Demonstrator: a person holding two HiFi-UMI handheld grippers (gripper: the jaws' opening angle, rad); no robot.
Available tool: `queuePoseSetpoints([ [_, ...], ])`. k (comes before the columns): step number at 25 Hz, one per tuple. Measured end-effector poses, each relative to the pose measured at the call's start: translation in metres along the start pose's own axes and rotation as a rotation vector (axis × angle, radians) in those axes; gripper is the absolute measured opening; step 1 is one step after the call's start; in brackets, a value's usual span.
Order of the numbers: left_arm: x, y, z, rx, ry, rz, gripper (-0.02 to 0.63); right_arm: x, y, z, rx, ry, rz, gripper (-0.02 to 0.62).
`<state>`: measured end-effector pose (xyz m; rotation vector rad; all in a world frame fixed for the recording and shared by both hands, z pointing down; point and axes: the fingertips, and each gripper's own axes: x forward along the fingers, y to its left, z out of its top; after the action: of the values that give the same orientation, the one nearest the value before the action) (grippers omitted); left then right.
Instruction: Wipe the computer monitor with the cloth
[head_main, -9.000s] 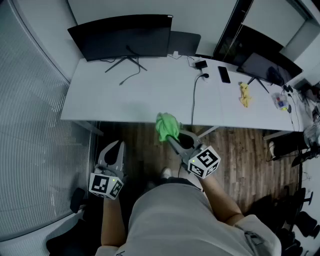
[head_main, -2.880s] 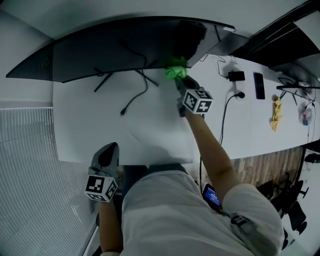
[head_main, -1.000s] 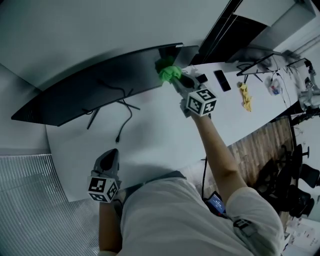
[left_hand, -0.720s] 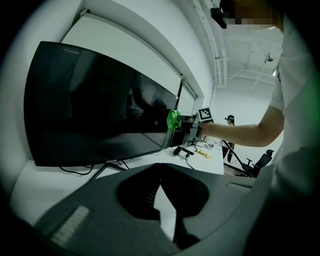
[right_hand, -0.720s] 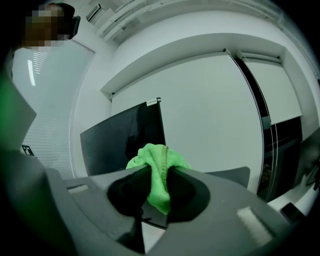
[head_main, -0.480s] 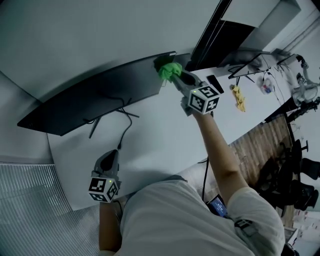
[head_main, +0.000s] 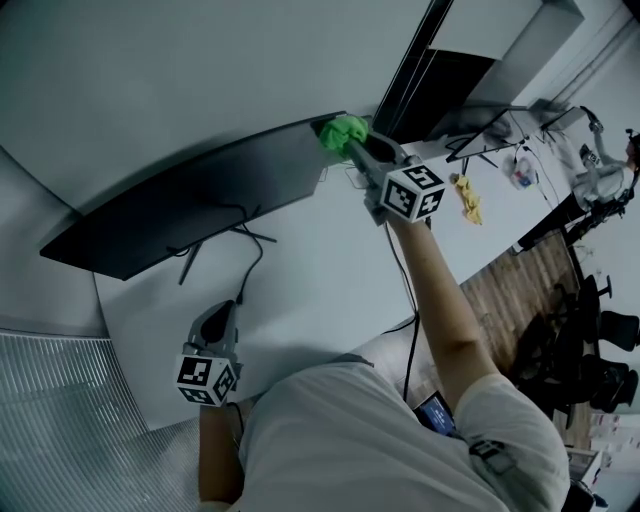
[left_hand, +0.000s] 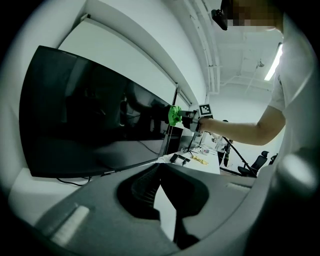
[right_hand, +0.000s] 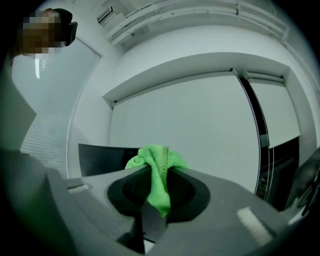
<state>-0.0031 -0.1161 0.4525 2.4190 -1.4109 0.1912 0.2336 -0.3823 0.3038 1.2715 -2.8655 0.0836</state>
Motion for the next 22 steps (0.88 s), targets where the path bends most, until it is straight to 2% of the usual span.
queuePoseSetpoints([
  [14, 0.001, 0.009, 0.010, 0.001, -0.037, -0.026, 0.008, -0.007, -0.004, 0.058, -0.057, -0.065, -0.077, 0.078],
  [22, -0.008, 0.019, 0.007, -0.008, -0.050, -0.009, 0.008, 0.010, 0.004, 0.058, -0.073, -0.034, -0.088, 0.078],
])
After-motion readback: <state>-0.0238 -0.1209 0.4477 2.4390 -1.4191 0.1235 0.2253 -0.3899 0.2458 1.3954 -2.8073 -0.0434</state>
